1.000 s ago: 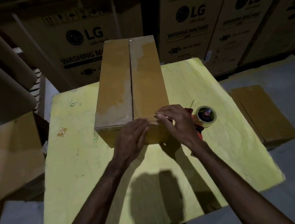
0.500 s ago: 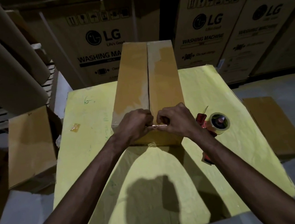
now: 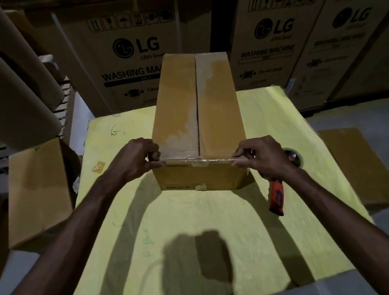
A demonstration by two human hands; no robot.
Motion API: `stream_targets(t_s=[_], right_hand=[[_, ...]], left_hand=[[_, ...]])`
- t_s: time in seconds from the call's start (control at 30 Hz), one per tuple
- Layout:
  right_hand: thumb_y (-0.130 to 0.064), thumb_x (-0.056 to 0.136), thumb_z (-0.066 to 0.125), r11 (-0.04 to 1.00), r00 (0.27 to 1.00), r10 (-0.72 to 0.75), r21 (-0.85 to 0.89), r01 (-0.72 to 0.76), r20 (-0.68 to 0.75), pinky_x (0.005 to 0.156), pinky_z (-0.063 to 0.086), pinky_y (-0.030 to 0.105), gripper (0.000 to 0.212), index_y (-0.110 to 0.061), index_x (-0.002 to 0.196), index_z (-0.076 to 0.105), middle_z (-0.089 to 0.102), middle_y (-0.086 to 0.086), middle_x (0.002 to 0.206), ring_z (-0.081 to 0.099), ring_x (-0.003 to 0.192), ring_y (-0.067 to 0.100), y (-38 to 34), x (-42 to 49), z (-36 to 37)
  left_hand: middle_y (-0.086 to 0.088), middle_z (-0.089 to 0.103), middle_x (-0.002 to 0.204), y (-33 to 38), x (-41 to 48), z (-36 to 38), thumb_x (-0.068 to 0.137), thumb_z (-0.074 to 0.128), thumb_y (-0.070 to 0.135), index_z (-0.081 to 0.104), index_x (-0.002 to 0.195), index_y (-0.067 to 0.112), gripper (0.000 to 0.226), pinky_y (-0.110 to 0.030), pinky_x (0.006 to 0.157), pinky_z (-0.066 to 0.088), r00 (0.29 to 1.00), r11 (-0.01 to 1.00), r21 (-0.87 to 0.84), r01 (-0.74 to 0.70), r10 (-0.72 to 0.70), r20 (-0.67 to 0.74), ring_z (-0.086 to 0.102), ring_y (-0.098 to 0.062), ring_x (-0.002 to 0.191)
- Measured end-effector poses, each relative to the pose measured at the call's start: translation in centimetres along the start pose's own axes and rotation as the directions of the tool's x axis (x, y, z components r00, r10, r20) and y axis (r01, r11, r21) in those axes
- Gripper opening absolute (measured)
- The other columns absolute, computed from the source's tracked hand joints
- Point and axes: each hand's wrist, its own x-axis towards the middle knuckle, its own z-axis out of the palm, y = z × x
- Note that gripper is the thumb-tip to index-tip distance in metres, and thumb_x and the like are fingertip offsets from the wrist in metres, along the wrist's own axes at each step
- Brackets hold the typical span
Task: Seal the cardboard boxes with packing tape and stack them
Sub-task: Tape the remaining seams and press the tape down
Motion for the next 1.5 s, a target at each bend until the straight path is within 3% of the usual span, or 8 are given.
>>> stream_targets(t_s=[0.17,0.3,0.47,0.6,0.77,0.93,1.23,1.5], right_hand=[[-0.039,0.077,0.088,1.0,1.0,0.02,-0.022,-0.02,0.01,0.059,0.038,0.008,0.022,-0.036,0.096,0.078,0.063,-0.039,0.074,0.062,0.075,-0.006,-0.2,-0.7,-0.8],[-0.051,0.075,0.086,0.999,0.986,0.044,-0.017,-0.042,0.161,0.066,0.054,0.037,0.034,-0.045,0.105,0.07,0.072,-0.013,0.087,0.063,0.075,0.005,0.7,-0.7,-1.0],[-0.013,0.08,0.085,0.996,0.865,0.094,-0.034,-0.088,0.494,0.074,0.059,0.04,0.077,-0.063,0.129,0.053,0.062,-0.013,0.119,0.063,0.091,0.013,2.3,-0.3,-3.5],[-0.018,0.08,0.086,0.993,0.914,0.037,-0.115,0.01,0.404,0.064,0.049,0.029,0.06,-0.048,0.123,0.055,0.064,-0.015,0.101,0.057,0.084,0.0,1.3,0.1,-2.7],[-0.025,0.08,0.084,0.993,0.941,0.002,-0.112,0.037,0.337,0.062,0.051,0.042,0.048,-0.039,0.112,0.051,0.06,-0.01,0.077,0.057,0.07,0.008,1.0,0.6,-2.0],[-0.028,0.072,0.088,0.989,0.958,0.005,-0.142,0.037,0.287,0.056,0.045,0.04,0.055,-0.037,0.104,0.045,0.055,-0.006,0.068,0.054,0.064,0.012,1.2,1.1,-1.3],[-0.058,0.071,0.085,0.856,0.987,-0.102,-0.495,0.15,0.122,0.076,0.039,0.033,0.067,-0.025,0.11,0.042,0.062,-0.011,0.087,0.044,0.064,0.014,1.1,0.4,0.7],[-0.062,0.073,0.082,0.876,0.983,-0.156,-0.446,0.181,0.092,0.073,0.034,0.029,0.074,-0.013,0.124,0.06,0.069,0.006,0.116,0.063,0.079,0.025,3.6,-0.3,2.4]], left_hand=[[0.005,0.064,0.07,-0.4,-0.3,-0.1,0.077,0.092,0.022,0.057,0.068,0.023,0.036,-0.044,0.06,0.052,0.997,0.992,-0.097,0.08,-0.078,0.027,0.063,-0.019,0.067],[0.003,0.065,0.08,-0.9,-0.5,-0.2,0.069,0.092,0.007,0.063,0.079,0.022,0.035,-0.039,0.067,0.053,0.986,0.984,-0.154,0.091,-0.067,0.152,0.063,-0.018,0.074],[0.006,0.068,0.1,-3.1,-1.5,-1.0,0.071,0.084,-0.011,0.069,0.111,0.022,0.054,-0.027,0.076,0.054,0.947,0.977,-0.155,0.144,-0.09,0.307,0.064,-0.008,0.092],[0.001,0.066,0.085,-3.0,-1.3,0.1,0.076,0.084,-0.01,0.063,0.091,0.026,0.044,-0.021,0.069,0.057,0.964,0.987,-0.09,0.13,-0.105,0.244,0.066,-0.011,0.076],[-0.003,0.06,0.066,-2.5,0.2,0.7,0.102,0.059,0.007,0.057,0.076,0.009,0.025,-0.031,0.06,0.049,0.995,0.997,0.008,0.072,-0.073,0.066,0.057,-0.016,0.058],[0.009,0.056,0.058,-2.8,1.3,0.4,0.071,0.095,0.02,0.05,0.065,0.024,0.045,-0.031,0.054,0.038,0.981,1.0,0.016,-0.009,0.006,0.196,0.053,-0.011,0.054],[0.004,0.057,0.074,-2.3,2.4,1.4,0.082,0.08,0.054,0.043,0.083,0.027,0.046,-0.032,0.057,0.034,0.965,0.869,0.448,-0.211,0.112,0.236,0.058,-0.025,0.068],[-0.004,0.067,0.087,-4.8,1.0,3.0,0.086,0.073,0.057,0.039,0.102,0.026,0.049,-0.028,0.049,0.04,0.917,0.829,0.399,-0.391,0.387,0.094,0.063,-0.024,0.058]])
